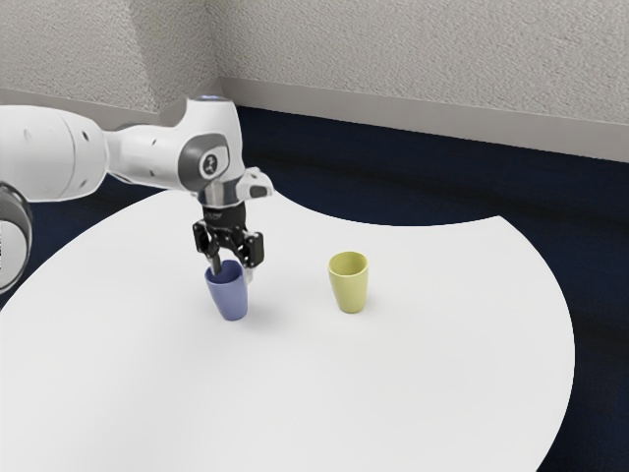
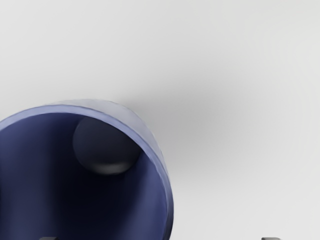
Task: Place the left cup onto the right cup
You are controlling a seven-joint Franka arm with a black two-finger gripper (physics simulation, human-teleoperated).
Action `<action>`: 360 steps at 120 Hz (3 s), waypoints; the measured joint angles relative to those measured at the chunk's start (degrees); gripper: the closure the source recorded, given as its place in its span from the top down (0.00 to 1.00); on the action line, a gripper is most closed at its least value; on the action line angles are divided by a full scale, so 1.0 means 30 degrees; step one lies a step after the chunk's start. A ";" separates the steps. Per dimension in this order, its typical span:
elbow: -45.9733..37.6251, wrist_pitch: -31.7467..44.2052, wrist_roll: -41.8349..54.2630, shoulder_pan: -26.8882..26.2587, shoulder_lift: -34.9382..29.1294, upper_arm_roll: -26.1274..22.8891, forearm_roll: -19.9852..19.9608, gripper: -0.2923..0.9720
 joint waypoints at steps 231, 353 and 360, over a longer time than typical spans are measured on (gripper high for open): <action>0.0628 0.0225 -0.0249 0.0178 0.1361 -0.0001 -0.0086 0.15; 0.1966 -0.2475 -0.1460 -0.2455 -0.1097 0.0162 0.1252 0.15; 0.2339 -0.2759 -0.1546 -0.2714 -0.1156 0.0124 0.1517 0.15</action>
